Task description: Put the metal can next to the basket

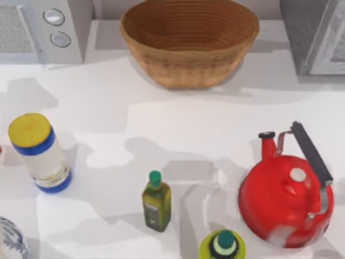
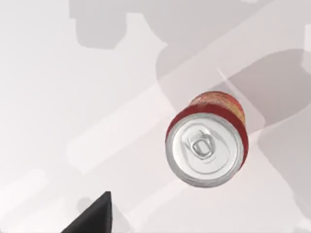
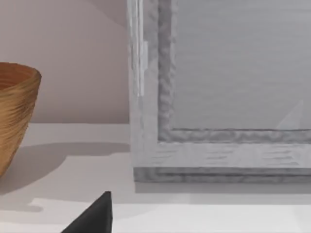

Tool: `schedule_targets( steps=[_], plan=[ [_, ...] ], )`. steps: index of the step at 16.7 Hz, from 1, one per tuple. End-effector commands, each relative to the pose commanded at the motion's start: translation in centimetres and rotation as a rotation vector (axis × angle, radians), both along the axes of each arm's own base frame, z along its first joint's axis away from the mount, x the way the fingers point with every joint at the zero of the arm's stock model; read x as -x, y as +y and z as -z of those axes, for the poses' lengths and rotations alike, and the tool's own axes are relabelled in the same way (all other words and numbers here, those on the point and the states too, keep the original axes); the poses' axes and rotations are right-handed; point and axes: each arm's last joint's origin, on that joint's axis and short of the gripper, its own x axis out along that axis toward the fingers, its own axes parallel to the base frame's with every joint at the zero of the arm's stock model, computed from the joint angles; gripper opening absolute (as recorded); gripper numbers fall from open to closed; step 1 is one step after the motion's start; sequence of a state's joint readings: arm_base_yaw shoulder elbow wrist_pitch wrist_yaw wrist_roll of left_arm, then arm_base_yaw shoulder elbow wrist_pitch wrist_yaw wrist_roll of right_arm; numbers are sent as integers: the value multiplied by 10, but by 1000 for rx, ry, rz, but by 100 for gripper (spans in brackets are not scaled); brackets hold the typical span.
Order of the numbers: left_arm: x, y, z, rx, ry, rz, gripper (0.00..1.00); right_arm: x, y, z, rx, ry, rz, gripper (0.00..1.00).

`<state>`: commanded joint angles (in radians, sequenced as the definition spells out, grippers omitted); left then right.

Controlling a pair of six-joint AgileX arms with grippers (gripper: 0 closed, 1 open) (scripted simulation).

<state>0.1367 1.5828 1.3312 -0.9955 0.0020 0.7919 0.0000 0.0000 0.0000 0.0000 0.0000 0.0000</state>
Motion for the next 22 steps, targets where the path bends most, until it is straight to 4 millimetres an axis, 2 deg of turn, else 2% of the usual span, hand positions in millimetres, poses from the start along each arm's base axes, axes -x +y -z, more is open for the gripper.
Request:
schedule_targets(
  steps=[4, 7, 14, 16, 20, 22],
  plan=[
    [-43, 16, 29, 4, 219, 103, 100, 0, 0, 0, 0, 0, 0, 100],
    [-58, 24, 45, 15, 306, 146, 100, 0, 0, 0, 0, 0, 0, 100],
    [-61, 23, 49, 17, 321, 157, 100, 0, 0, 0, 0, 0, 0, 100],
    [-61, 24, 60, 19, 326, 154, 100, 0, 0, 0, 0, 0, 0, 100],
    [-62, 25, 97, 16, 315, 154, 100, 0, 0, 0, 0, 0, 0, 100],
    [-61, 25, 107, 18, 321, 154, 100, 0, 0, 0, 0, 0, 0, 100]
  ],
)
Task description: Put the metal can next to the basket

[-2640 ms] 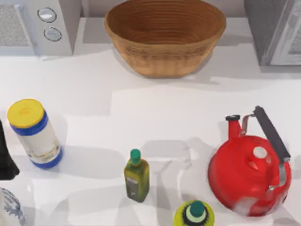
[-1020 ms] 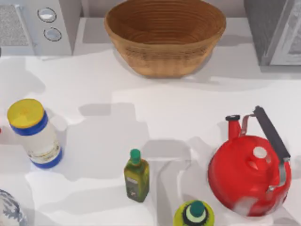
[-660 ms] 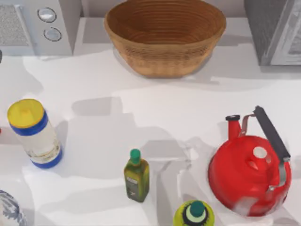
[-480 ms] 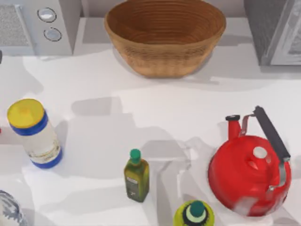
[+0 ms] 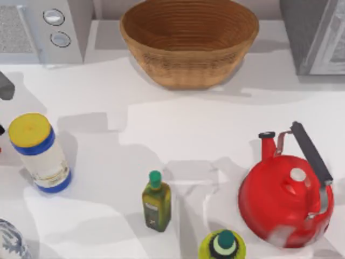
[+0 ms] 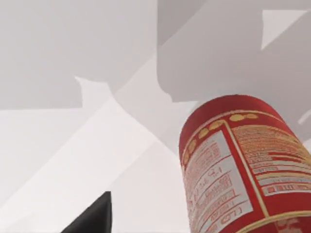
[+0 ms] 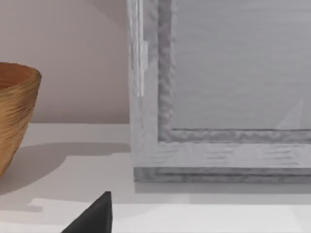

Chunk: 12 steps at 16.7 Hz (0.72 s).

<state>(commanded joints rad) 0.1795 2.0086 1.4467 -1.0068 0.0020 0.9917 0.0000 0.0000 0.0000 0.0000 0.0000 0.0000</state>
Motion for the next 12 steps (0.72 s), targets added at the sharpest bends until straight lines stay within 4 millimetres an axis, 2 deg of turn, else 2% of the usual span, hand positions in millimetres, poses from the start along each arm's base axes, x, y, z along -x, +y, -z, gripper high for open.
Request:
schedule_targets(
  steps=[3, 12],
  plan=[
    [0, 0, 0, 0, 0, 0, 100, 0, 0, 0, 0, 0, 0, 100],
    [0, 0, 0, 0, 0, 0, 32, 0, 0, 0, 0, 0, 0, 100]
  ],
)
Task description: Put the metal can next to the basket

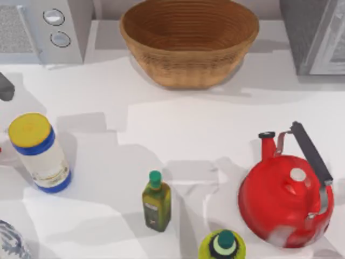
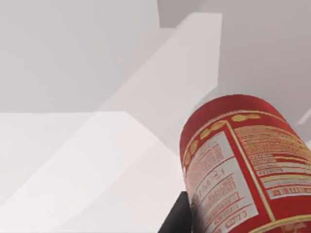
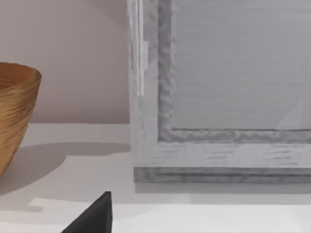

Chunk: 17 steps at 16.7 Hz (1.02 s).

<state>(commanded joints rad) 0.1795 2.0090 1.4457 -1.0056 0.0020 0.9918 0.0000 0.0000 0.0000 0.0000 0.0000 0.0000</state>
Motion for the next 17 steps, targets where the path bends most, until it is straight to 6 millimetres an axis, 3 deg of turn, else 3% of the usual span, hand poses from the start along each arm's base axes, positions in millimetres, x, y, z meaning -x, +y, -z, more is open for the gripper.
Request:
schedule_targets(
  steps=[4, 5, 17],
  plan=[
    [0, 0, 0, 0, 0, 0, 2, 0, 0, 0, 0, 0, 0, 100],
    [0, 0, 0, 0, 0, 0, 0, 0, 0, 0, 0, 0, 0, 100],
    [-8, -3, -6, -11, -45, -53, 0, 0, 0, 0, 0, 0, 0, 100]
  ],
)
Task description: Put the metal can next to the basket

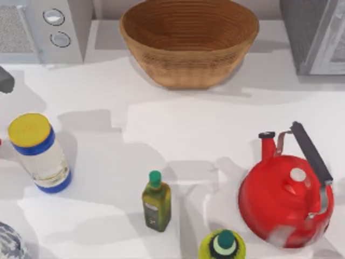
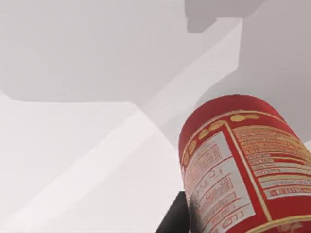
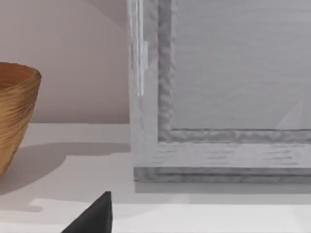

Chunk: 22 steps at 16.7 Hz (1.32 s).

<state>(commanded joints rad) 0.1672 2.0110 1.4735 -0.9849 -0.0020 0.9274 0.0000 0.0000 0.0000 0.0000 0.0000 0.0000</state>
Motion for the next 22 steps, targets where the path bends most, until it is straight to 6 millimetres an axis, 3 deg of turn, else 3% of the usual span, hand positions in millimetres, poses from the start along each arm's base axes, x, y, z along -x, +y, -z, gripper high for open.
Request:
schedule_targets(
  steps=[5, 10, 13, 17, 20, 22],
  plan=[
    [-24, -31, -14, 6, -109, -217, 0, 0, 0, 0, 0, 0, 0, 100],
    [-29, -113, -13, 63, -96, -468, 0, 0, 0, 0, 0, 0, 0, 100],
    [-15, -174, -9, 74, -39, -596, 0, 0, 0, 0, 0, 0, 0, 100],
    [18, -246, -10, 56, 17, -703, 0, 0, 0, 0, 0, 0, 0, 100],
    [41, -278, -13, 36, 36, -730, 0, 0, 0, 0, 0, 0, 0, 100],
    [48, -287, -14, 28, 41, -733, 0, 0, 0, 0, 0, 0, 0, 100]
  ],
)
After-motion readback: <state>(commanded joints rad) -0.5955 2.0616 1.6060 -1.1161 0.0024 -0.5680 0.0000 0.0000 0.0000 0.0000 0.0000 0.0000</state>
